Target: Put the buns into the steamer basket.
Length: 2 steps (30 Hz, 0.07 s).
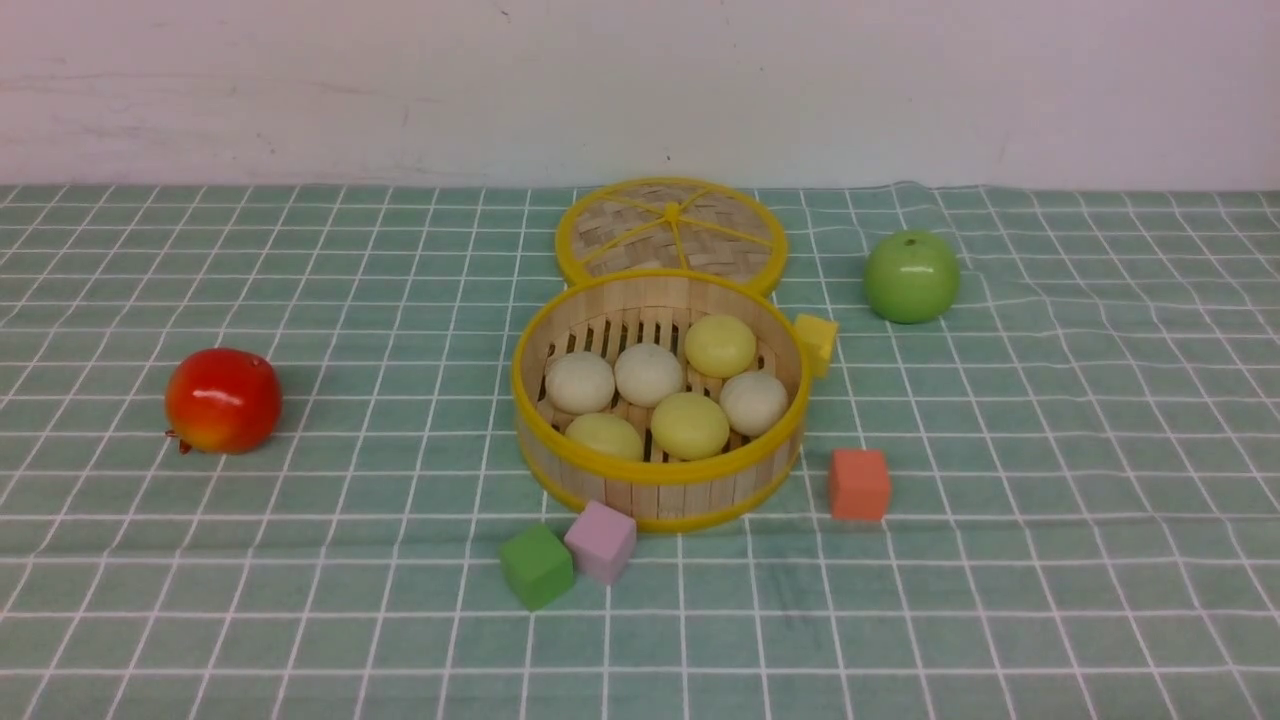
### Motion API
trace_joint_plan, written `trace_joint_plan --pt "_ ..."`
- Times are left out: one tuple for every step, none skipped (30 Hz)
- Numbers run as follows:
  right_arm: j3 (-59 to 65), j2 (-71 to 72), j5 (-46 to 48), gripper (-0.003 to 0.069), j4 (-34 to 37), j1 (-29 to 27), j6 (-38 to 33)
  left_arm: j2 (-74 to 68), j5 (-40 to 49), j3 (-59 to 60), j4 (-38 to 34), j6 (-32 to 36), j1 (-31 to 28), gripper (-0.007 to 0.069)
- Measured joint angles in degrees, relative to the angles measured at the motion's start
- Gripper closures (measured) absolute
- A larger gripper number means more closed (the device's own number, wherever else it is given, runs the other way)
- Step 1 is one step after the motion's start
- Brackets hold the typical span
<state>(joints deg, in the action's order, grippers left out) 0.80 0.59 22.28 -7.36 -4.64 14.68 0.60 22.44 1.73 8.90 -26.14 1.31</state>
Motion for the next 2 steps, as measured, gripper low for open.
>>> trace_joint_plan --pt "0.00 0.00 0.00 0.0540 0.00 0.00 0.00 0.00 0.00 0.00 0.00 0.00 0.00 0.0386" --pt "0.00 0.00 0.00 0.0538 0.00 0.00 0.00 0.00 0.00 0.00 0.00 0.00 0.00 0.0386"
